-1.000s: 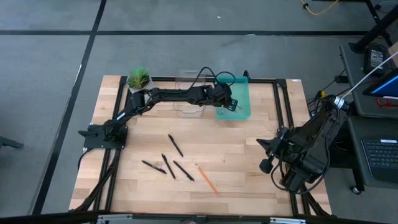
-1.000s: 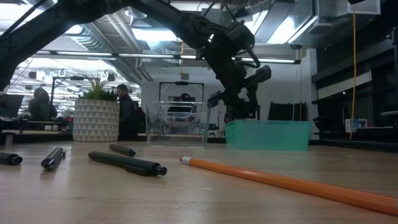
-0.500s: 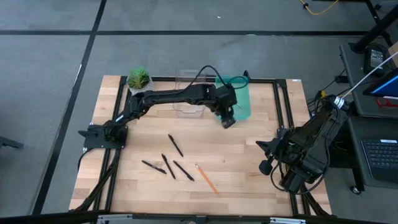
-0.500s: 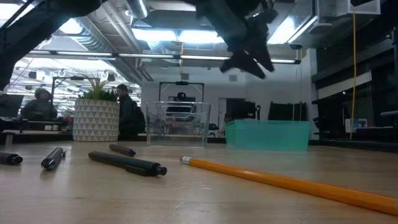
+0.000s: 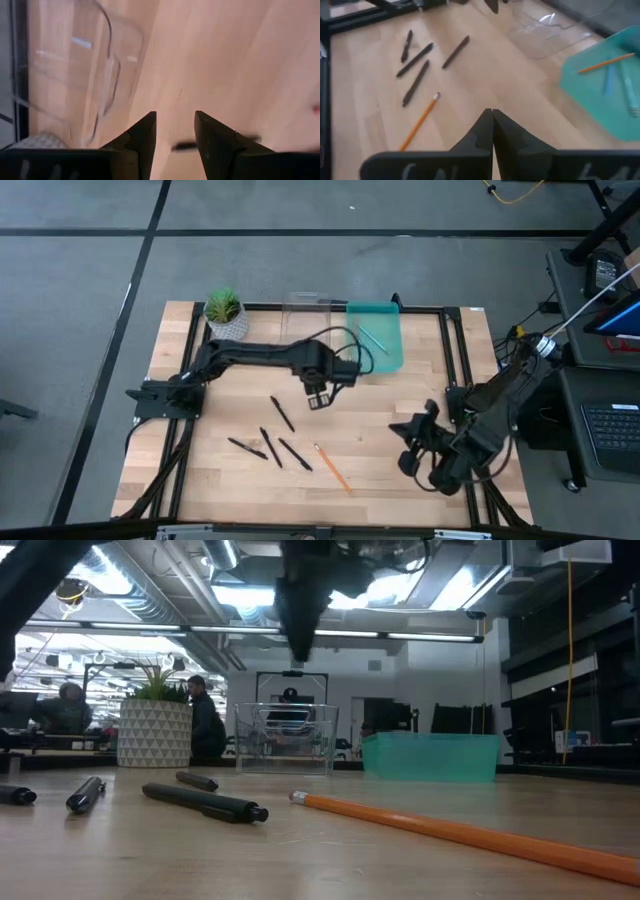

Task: Sort pens & pencils
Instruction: Put the orange pencil into the blue bin

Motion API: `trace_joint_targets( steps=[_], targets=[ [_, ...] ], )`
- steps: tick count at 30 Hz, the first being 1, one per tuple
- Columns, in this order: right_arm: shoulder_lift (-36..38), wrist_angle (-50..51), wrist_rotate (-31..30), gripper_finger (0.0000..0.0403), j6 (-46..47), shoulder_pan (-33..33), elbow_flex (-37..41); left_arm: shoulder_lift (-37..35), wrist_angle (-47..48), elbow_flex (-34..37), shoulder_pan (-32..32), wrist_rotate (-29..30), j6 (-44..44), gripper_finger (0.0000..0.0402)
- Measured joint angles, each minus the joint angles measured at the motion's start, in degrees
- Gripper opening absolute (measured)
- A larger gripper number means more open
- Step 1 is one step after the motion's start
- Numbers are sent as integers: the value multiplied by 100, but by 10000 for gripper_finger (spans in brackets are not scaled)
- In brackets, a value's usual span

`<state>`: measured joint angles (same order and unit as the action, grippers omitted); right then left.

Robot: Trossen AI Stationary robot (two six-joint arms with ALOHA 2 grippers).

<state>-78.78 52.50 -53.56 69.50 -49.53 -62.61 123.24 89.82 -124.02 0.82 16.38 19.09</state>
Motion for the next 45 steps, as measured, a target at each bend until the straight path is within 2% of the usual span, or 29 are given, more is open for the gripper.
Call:
trace_joint_targets(
  steps=[3,6,9,12,17,22,26,29,37,45],
  targets=[
    [-13,-698,332,7,-440,211,289,-439,0,526,154,27,134,127],
    [-87,-1543,797,7,-939,405,610,-1041,-82,1405,312,63,377,127],
    [-175,-2613,963,7,-1773,541,908,-1958,-824,2568,482,65,620,128],
    [-299,-3851,1308,7,-2810,692,1185,-2960,-2392,4014,628,-11,774,128],
    [-686,-5551,2834,7,-4113,1047,1506,-4493,-5310,6368,966,-69,888,127],
    [-1344,-6246,3366,7,-4948,1272,1526,-5339,-7657,7868,1358,-85,934,126],
    [-2094,-6810,3567,6,-5177,1400,1444,-5435,-8999,8435,1620,-89,935,126],
    [-2638,-6953,3525,4,-5215,1482,1112,-5365,-9643,8499,1732,-91,899,126],
    [-3605,-6993,3936,4,-5885,1794,269,-5322,-9922,8499,1803,-83,731,126],
    [-3618,-6254,4267,4,-5654,1888,265,-5307,-9947,8499,1809,-83,732,126]
  ],
)
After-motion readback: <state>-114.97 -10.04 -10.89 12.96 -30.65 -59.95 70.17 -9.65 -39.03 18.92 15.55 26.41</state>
